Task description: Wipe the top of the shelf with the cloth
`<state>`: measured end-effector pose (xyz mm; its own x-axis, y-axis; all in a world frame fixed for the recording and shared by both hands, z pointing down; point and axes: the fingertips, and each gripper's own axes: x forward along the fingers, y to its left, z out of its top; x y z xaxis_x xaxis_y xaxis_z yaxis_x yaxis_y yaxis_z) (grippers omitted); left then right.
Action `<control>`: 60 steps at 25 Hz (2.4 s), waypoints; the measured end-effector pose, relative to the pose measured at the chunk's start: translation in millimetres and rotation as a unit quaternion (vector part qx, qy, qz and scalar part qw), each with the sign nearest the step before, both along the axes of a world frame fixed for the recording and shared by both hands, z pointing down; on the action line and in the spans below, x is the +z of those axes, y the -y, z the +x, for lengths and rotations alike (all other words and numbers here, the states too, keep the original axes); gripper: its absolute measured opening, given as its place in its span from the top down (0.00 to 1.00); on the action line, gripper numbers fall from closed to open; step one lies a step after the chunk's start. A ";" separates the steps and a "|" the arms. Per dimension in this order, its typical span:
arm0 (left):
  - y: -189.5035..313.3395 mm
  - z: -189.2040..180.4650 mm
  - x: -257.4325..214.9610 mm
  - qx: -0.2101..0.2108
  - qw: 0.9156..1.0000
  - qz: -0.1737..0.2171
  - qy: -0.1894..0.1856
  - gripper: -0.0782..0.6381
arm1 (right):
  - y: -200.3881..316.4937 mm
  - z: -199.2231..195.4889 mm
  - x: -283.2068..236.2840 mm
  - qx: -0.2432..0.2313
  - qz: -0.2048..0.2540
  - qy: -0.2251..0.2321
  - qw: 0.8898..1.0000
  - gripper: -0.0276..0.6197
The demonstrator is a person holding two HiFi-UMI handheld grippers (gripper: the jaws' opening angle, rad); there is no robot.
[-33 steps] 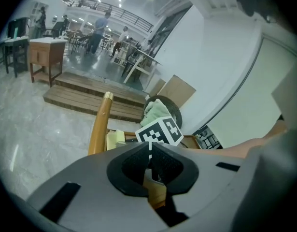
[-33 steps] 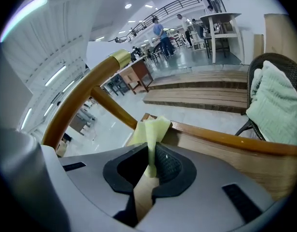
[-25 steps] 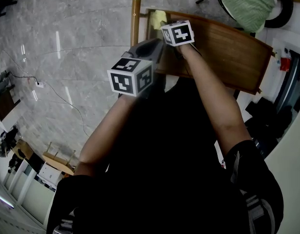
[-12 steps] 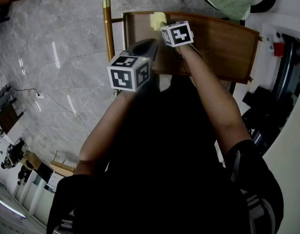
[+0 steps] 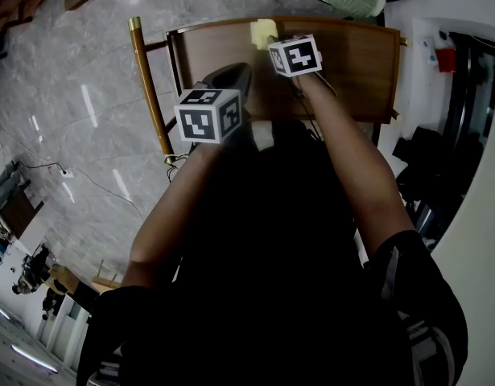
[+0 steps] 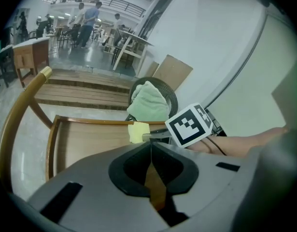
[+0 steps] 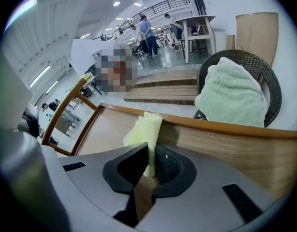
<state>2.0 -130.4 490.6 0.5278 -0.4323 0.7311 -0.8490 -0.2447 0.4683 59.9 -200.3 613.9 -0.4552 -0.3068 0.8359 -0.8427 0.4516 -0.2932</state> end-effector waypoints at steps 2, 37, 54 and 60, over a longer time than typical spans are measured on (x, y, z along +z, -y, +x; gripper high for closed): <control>-1.4 9.1 3.3 0.004 1.000 -0.002 0.003 0.88 | 0.0 18.9 -0.3 0.011 0.003 -0.007 1.000 0.89; -5.4 147.0 22.0 0.052 0.998 0.007 0.021 0.88 | 8.1 284.8 -9.9 0.173 0.039 -0.074 0.981 0.89; -2.3 234.5 20.8 0.123 0.992 0.027 -0.013 0.88 | -11.7 337.0 -15.4 0.227 0.045 -0.130 0.964 0.89; -5.8 190.5 19.1 0.097 0.995 0.029 -0.014 0.88 | -22.4 300.2 -38.6 0.216 0.063 -0.107 0.968 0.89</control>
<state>192.5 -124.6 509.7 0.6261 -0.3608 0.6912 -0.7692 -0.4307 0.4720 360.1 -178.0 575.3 -0.0821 -0.5362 0.8401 -0.9963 0.0646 -0.0562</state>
